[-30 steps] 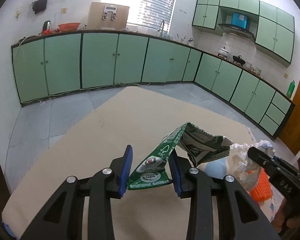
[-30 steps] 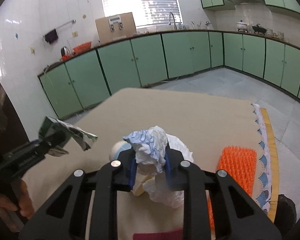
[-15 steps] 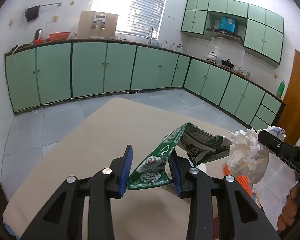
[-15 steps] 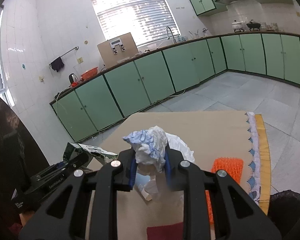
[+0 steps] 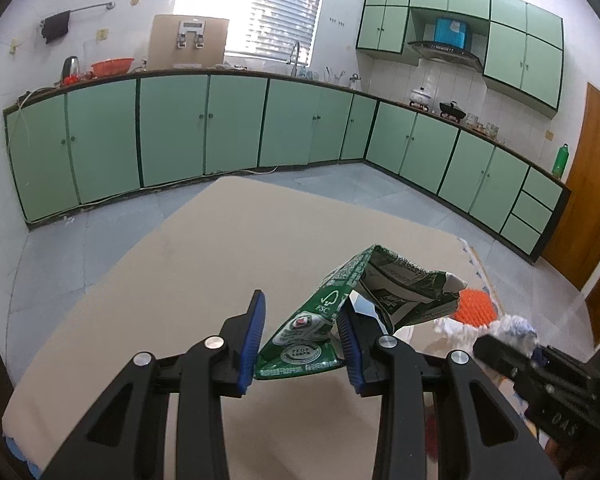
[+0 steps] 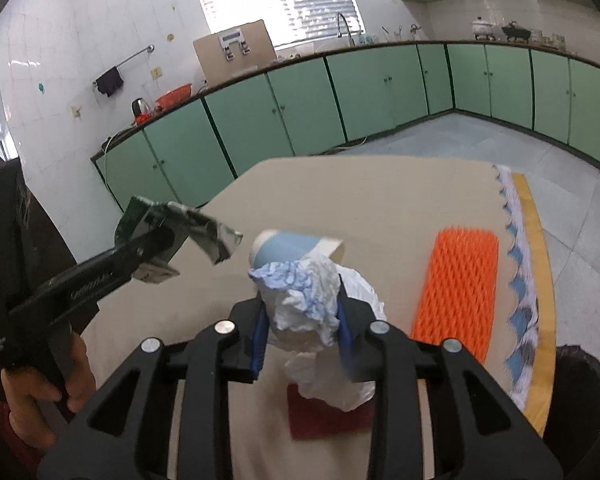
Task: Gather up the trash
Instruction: 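Grasp the crumpled white tissue with the right tool and lift it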
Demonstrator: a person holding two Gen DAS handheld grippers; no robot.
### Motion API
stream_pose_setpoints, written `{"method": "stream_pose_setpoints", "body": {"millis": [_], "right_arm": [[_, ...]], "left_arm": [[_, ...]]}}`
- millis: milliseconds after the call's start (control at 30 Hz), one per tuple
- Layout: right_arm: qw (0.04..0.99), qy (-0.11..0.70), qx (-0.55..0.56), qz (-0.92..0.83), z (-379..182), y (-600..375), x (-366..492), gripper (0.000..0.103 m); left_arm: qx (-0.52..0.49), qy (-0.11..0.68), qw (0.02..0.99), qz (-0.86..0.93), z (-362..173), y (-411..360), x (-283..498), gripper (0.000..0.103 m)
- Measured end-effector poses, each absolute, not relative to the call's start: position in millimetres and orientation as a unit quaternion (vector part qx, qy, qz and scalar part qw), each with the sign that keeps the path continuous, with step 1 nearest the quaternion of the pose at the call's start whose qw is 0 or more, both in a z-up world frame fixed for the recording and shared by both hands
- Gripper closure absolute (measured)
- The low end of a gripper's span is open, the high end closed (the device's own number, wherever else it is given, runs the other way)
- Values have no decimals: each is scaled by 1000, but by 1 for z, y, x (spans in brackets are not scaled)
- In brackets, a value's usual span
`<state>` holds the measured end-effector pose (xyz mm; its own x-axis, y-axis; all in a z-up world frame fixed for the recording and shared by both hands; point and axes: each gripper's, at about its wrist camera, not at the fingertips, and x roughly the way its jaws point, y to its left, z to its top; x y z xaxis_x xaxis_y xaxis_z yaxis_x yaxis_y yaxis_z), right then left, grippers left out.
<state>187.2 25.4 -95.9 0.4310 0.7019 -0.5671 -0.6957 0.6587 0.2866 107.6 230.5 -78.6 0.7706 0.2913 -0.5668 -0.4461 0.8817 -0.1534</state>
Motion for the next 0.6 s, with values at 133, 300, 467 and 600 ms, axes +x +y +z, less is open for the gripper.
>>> {"method": "stream_pose_setpoints", "body": {"millis": [133, 300, 467, 600], "right_arm": [[839, 348, 5, 419, -103, 23, 176, 55], [835, 350, 9, 426, -101, 12, 164, 48], [852, 350, 22, 389, -102, -3, 174, 48], [856, 360, 15, 371, -111, -2, 187, 48]], "left_arm": [[-140, 287, 926, 202, -88, 229, 103, 67], [-144, 300, 920, 206, -98, 230, 97, 67], [-142, 302, 920, 204, -100, 227, 94, 67], [-141, 302, 921, 202, -98, 227, 95, 67]]}}
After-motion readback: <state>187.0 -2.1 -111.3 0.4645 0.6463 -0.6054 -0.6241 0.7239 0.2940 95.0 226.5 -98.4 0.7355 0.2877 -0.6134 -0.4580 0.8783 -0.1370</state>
